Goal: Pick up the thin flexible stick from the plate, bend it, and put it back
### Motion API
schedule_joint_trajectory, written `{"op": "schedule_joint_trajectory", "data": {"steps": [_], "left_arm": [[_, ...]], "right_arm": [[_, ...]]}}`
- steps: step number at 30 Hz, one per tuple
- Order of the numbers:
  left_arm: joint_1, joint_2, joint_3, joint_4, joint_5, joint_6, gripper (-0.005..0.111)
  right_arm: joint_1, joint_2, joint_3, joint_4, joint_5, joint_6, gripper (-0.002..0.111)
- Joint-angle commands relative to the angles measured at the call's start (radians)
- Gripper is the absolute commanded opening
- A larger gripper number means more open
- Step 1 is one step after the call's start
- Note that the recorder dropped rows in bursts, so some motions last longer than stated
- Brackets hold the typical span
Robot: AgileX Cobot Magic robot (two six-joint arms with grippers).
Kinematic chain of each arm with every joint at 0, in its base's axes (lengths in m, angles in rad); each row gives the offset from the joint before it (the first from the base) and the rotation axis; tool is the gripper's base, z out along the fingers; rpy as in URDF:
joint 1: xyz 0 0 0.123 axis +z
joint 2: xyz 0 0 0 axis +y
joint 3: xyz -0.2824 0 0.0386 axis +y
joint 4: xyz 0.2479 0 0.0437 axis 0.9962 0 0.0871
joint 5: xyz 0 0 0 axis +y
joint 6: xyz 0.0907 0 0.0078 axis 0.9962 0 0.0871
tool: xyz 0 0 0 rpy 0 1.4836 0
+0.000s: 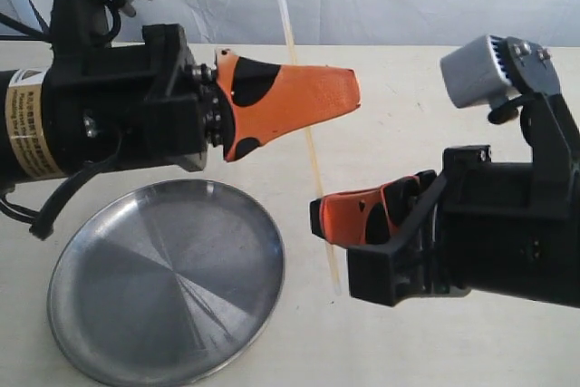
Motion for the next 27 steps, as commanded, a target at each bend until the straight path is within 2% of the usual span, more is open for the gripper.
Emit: {"op": "schedule_joint_trajectory", "data": {"steps": [1,7,19,22,27], "left_arm": [[-0.007,0.003,-0.005,0.062,0.035,0.005,0.000],[-0.007,0.003,-0.005,0.123,0.108,0.008,0.000],[-0.007,0.003,-0.005,-0.002,-0.024,0.025,0.000],[-0.007,0.003,-0.005,-0.058,-0.062,0.074,0.000],[-0.007,0.003,-0.005,-0.104,-0.047,0.097,0.000]], "right_arm": [[-0.002,-0.010,0.003,0.064,-0.004,-0.007,-0.001],[-0.002,-0.083,-0.026,0.053,0.014,-0.007,-0.001],[-0.002,-0.092,-0.026,-0.033,0.032,-0.012,-0.001],[-0.002,-0.092,-0.026,-0.046,0.061,-0.012,-0.001],[-0.002,-0.092,-0.026,-0.049,0.098,-0.016,-0.001]]}}
